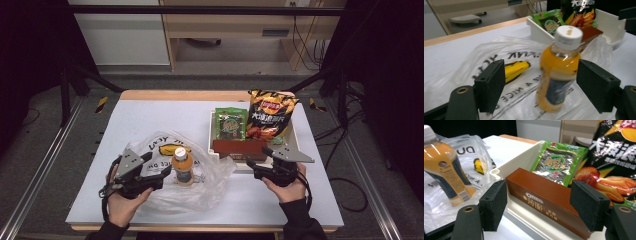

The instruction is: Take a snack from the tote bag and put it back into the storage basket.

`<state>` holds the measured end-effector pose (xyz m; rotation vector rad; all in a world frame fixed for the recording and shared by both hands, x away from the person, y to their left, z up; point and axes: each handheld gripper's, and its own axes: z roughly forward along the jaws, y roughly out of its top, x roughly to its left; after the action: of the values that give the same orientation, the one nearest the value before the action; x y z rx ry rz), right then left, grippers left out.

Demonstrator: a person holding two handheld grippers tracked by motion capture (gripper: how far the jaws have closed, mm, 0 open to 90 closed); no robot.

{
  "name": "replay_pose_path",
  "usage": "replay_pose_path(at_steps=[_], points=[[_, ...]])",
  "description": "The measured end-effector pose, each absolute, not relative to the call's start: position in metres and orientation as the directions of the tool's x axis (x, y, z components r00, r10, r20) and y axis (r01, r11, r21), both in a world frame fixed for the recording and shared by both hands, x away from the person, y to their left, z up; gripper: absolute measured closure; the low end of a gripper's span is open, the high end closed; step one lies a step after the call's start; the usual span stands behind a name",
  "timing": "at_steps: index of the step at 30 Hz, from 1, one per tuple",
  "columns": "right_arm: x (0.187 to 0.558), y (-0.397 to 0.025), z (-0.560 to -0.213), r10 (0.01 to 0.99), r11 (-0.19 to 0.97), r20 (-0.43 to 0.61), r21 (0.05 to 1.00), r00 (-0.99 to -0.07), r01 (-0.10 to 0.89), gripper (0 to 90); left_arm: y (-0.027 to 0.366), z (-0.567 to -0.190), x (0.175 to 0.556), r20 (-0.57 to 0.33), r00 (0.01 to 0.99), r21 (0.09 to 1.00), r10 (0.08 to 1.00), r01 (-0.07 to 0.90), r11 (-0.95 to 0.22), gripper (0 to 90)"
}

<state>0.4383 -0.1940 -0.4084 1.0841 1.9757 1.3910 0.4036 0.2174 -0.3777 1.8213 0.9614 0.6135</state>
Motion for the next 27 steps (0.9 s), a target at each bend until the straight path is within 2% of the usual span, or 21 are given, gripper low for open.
replay_pose_path(at_steps=[7,15,27], points=[[0.430,-0.180,-0.397,0.789,0.148,0.061,0.947,-0.612,0.286,30.4,0.247,-0.381,0.407,-0.008,0.522,0.912,0.853,0.354,-0.208,24.5],[0.425,-0.155,-0.390,0.735,0.144,0.084,0.951,-0.673,0.275,30.3,0.260,-0.394,0.417,-0.006,0.495,0.899,0.869,0.383,-0.212,24.8],[0.426,-0.091,-0.400,0.649,0.197,0.097,0.936,-0.755,0.290,29.9,0.274,-0.411,0.424,0.000,0.467,0.878,0.884,0.423,-0.223,25.7]])
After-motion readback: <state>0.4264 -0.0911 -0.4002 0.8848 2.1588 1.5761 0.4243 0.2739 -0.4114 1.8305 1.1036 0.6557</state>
